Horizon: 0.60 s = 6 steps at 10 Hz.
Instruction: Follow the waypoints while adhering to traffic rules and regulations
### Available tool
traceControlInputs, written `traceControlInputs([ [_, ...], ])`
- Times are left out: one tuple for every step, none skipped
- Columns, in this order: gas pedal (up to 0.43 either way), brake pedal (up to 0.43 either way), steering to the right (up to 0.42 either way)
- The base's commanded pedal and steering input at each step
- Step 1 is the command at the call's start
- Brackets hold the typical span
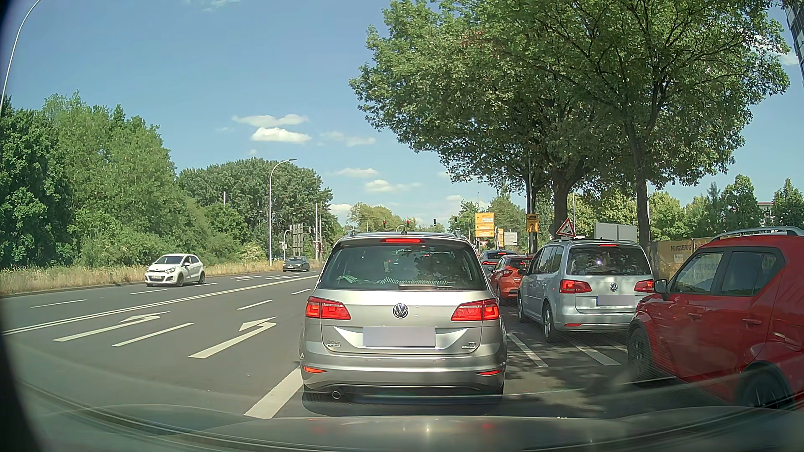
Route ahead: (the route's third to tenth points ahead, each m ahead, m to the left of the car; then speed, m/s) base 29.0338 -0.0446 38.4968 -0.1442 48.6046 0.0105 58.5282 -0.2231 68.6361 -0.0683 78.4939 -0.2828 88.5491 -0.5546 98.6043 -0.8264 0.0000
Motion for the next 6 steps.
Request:
traceControlInputs([
  [0.0, 0.311, -0.002],
  [0.0, 0.311, -0.002],
  [0.0, 0.311, -0.002],
  [0.0, 0.311, -0.002],
  [0.0, 0.311, -0.002],
  [0.0, 0.311, -0.002],
])
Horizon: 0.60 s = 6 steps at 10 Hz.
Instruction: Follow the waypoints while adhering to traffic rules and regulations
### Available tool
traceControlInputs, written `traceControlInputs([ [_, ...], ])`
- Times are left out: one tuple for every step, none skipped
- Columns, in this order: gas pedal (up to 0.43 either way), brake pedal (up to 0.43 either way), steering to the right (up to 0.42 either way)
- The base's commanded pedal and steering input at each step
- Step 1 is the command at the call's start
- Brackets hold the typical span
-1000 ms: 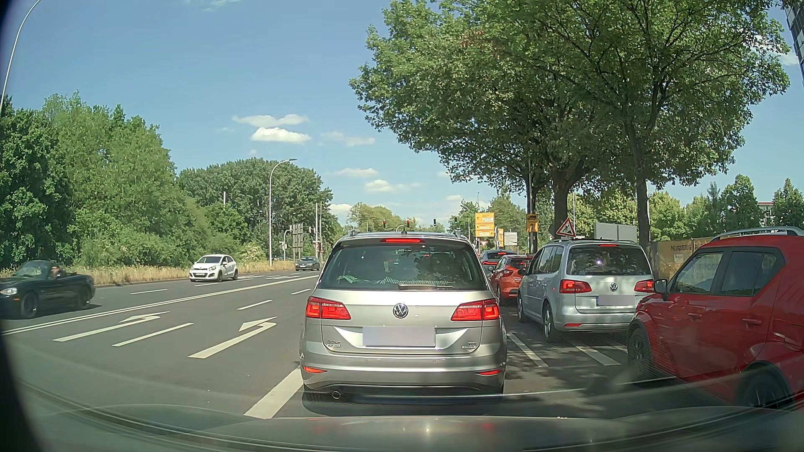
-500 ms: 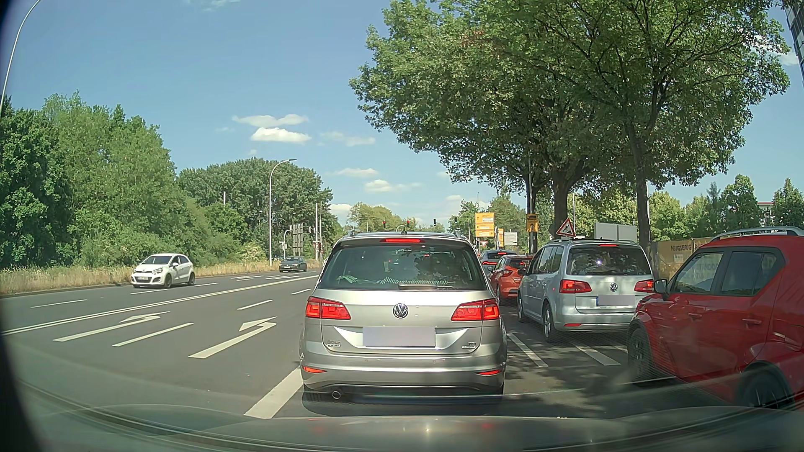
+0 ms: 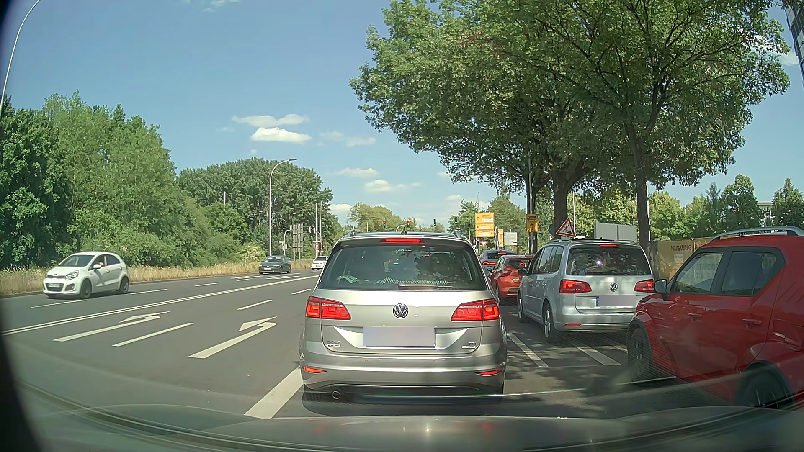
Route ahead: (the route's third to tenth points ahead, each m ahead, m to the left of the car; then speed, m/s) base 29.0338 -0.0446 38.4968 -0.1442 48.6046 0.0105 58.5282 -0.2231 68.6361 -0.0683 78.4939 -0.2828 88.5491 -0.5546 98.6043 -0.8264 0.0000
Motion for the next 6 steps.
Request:
traceControlInputs([
  [0.0, 0.311, -0.001],
  [0.0, 0.311, -0.002],
  [0.0, 0.311, -0.002],
  [0.0, 0.311, -0.002],
  [0.0, 0.311, -0.001],
  [0.0, 0.311, -0.002],
])
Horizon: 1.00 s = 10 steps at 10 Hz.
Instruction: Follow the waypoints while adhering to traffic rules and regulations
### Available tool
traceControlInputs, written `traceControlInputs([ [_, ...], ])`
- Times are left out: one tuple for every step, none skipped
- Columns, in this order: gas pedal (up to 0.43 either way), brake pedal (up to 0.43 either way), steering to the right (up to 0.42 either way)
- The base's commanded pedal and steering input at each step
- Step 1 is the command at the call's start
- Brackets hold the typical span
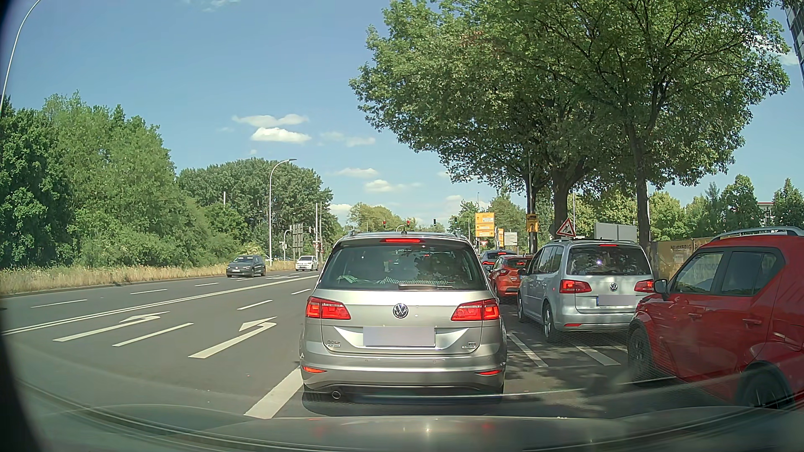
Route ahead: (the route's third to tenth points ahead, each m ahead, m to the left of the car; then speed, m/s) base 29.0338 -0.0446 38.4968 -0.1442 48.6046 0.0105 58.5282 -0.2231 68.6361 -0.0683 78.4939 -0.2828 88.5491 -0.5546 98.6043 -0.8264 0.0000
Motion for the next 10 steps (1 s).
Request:
traceControlInputs([
  [0.0, 0.311, -0.002],
  [0.0, 0.311, -0.002],
  [0.0, 0.311, -0.002],
  [0.0, 0.311, -0.002],
  [0.0, 0.311, -0.002],
  [0.0, 0.311, -0.002],
  [0.0, 0.311, -0.002],
  [0.0, 0.311, -0.002],
  [0.0, 0.311, -0.002],
  [0.0, 0.311, -0.002],
])
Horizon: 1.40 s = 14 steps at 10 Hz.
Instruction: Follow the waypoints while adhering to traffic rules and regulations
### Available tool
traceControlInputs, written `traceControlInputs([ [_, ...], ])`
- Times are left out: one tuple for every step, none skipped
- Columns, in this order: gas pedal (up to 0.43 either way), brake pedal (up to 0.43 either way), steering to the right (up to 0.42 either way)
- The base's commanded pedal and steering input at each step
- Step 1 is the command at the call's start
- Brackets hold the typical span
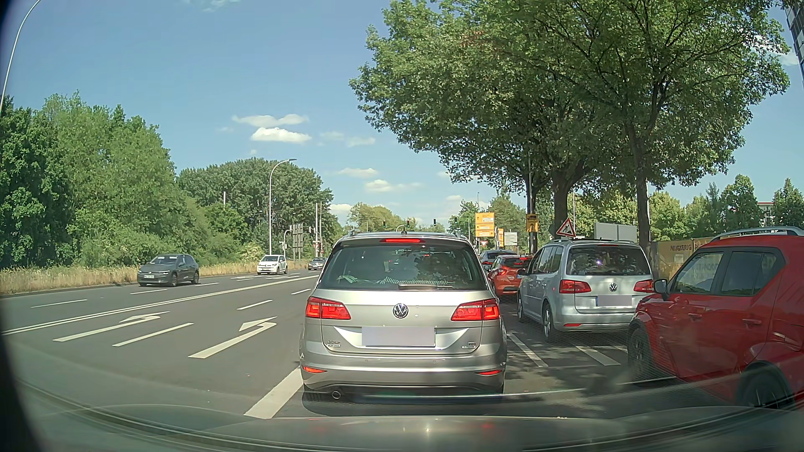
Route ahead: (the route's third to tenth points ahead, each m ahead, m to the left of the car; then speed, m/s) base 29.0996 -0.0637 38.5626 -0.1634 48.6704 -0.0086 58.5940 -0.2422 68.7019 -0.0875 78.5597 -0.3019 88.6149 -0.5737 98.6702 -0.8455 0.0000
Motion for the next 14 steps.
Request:
traceControlInputs([
  [0.0, 0.311, -0.001],
  [0.0, 0.311, -0.001],
  [0.0, 0.311, -0.002],
  [0.0, 0.311, -0.002],
  [0.0, 0.311, -0.001],
  [0.0, 0.311, -0.002],
  [0.0, 0.311, -0.002],
  [0.0, 0.311, -0.002],
  [0.0, 0.311, -0.001],
  [0.0, 0.311, -0.001],
  [0.0, 0.311, -0.002],
  [0.0, 0.311, -0.002],
  [0.0, 0.311, -0.002],
  [0.0, 0.311, -0.001],
])
